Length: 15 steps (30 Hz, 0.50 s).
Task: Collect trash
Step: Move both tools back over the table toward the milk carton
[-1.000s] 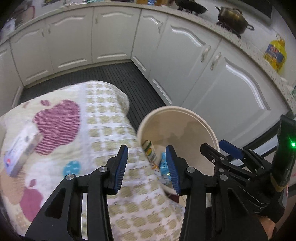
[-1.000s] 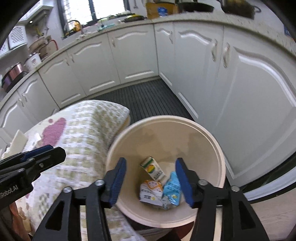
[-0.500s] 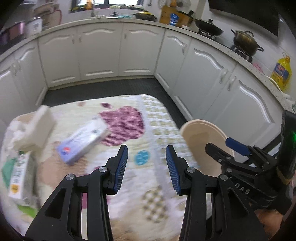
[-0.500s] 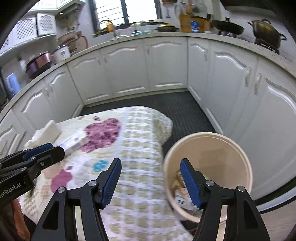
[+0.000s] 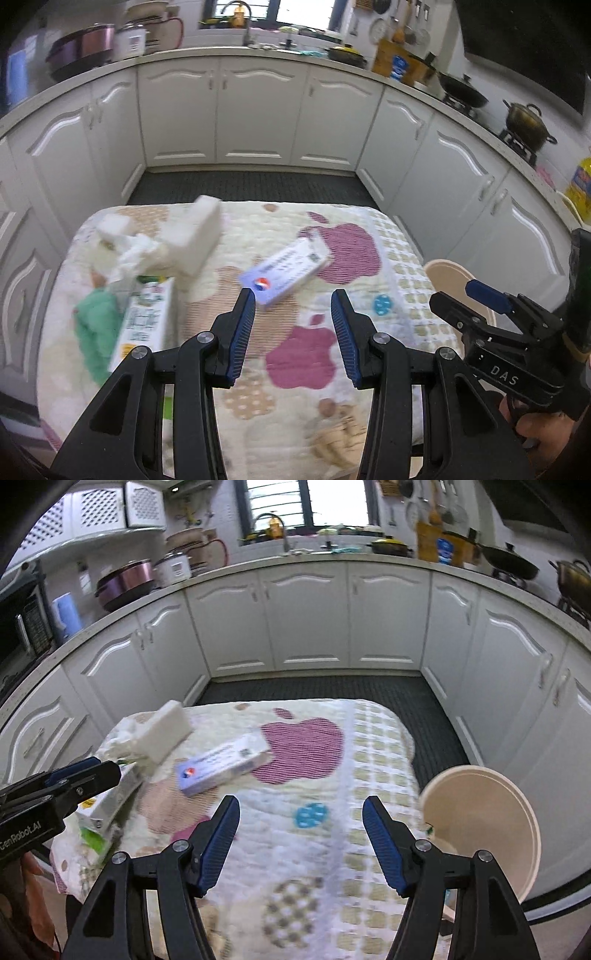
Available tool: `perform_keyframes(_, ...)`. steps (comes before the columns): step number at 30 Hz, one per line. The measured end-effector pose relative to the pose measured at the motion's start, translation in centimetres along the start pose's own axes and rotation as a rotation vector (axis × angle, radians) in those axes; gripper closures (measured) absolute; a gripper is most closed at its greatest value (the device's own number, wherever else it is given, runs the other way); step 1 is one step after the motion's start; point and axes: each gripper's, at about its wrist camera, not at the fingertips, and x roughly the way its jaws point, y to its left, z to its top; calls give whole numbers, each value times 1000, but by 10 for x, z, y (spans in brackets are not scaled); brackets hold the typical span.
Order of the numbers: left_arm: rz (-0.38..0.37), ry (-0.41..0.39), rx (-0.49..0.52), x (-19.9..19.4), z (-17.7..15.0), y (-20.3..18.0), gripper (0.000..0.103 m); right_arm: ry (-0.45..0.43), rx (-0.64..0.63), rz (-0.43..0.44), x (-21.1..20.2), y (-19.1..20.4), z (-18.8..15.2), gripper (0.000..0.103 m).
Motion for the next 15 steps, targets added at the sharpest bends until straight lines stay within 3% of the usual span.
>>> perform_keyframes(15, 68, -44, -78, -29, -13, 79, 62, 11, -78, 72, 14, 69, 1, 35)
